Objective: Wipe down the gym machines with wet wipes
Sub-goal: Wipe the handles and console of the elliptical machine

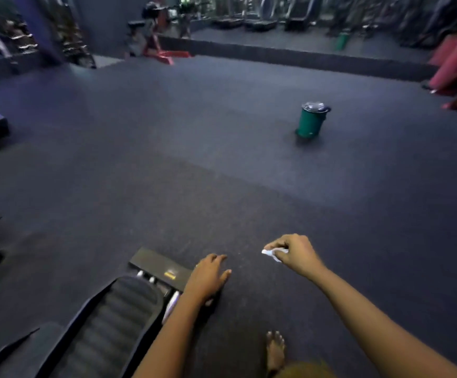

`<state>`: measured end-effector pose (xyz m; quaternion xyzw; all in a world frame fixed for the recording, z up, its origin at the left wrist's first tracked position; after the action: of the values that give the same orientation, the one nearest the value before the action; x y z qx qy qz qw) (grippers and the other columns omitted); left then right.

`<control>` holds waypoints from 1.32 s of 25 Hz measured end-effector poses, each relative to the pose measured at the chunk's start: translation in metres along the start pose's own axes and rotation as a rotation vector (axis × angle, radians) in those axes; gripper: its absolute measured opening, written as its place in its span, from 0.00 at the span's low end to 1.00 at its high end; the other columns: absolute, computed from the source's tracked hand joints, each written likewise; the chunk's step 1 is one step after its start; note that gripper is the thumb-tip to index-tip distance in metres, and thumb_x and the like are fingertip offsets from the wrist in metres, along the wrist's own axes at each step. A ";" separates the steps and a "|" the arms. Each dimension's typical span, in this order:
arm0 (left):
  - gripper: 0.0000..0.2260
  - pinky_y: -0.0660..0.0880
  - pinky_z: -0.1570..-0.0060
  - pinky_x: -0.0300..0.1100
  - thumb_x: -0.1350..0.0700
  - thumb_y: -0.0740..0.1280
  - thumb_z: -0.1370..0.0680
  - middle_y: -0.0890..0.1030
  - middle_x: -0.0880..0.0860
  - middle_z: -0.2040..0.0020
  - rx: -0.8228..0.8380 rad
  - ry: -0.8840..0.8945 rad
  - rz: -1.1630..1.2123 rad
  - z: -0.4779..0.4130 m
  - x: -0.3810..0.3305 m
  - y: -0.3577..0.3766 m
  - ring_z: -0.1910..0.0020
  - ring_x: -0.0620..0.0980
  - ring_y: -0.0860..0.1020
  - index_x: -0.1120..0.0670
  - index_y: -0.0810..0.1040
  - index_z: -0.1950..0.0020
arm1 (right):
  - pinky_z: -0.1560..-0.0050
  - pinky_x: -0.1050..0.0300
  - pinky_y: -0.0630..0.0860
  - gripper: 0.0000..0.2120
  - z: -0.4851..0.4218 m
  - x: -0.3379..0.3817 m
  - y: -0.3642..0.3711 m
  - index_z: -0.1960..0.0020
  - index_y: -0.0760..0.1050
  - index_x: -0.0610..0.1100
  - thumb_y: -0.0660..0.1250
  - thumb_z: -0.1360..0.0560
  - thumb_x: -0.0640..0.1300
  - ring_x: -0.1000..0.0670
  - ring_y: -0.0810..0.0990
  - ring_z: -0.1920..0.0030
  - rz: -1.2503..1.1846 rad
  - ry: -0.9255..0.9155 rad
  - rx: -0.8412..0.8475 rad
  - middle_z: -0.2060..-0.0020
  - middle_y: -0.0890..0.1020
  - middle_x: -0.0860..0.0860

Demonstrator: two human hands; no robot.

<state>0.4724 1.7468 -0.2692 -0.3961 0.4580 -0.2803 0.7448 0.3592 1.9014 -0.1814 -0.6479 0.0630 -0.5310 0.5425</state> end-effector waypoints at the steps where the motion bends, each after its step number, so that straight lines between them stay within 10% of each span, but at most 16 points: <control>1: 0.23 0.61 0.32 0.43 0.47 0.58 0.19 0.65 0.56 0.28 0.025 0.012 -0.033 -0.032 -0.018 -0.001 0.31 0.55 0.66 0.53 0.63 0.26 | 0.58 0.71 0.71 0.11 -0.019 -0.019 -0.021 0.51 0.84 0.44 0.67 0.29 0.34 0.54 0.81 0.52 -0.022 0.023 -0.050 0.54 0.85 0.47; 11: 0.23 0.62 0.31 0.44 0.47 0.58 0.19 0.64 0.54 0.27 0.056 0.096 -0.074 -0.299 -0.120 -0.042 0.29 0.53 0.65 0.53 0.62 0.25 | 0.67 0.80 0.66 0.08 -0.234 -0.145 -0.166 0.49 0.82 0.40 0.71 0.29 0.38 0.68 0.76 0.65 -0.285 0.190 -0.213 0.56 0.84 0.45; 17: 0.23 0.59 0.30 0.43 0.47 0.58 0.19 0.64 0.55 0.27 0.017 0.159 -0.109 -0.483 -0.151 -0.088 0.28 0.53 0.62 0.54 0.62 0.25 | 0.67 0.81 0.65 0.08 -0.394 -0.193 -0.217 0.51 0.83 0.38 0.72 0.29 0.38 0.52 0.81 0.53 -0.296 0.241 -0.259 0.55 0.84 0.43; 33: 0.24 0.60 0.30 0.46 0.46 0.57 0.19 0.64 0.54 0.27 0.120 0.383 -0.223 -1.017 -0.292 -0.189 0.28 0.54 0.63 0.53 0.61 0.25 | 0.67 0.78 0.69 0.07 -0.817 -0.345 -0.420 0.55 0.84 0.44 0.76 0.33 0.44 0.56 0.81 0.59 -0.324 0.468 -0.454 0.62 0.85 0.47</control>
<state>-0.5809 1.5359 -0.2462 -0.3387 0.5269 -0.4578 0.6309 -0.6142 1.7785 -0.1969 -0.6142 0.1982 -0.7166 0.2645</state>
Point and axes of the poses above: each hand's wrist, its own z-axis away from the middle knuckle, its own y-axis out of the palm, x = y × z, the point moved 10 cm from there along -z, towards the middle knuckle
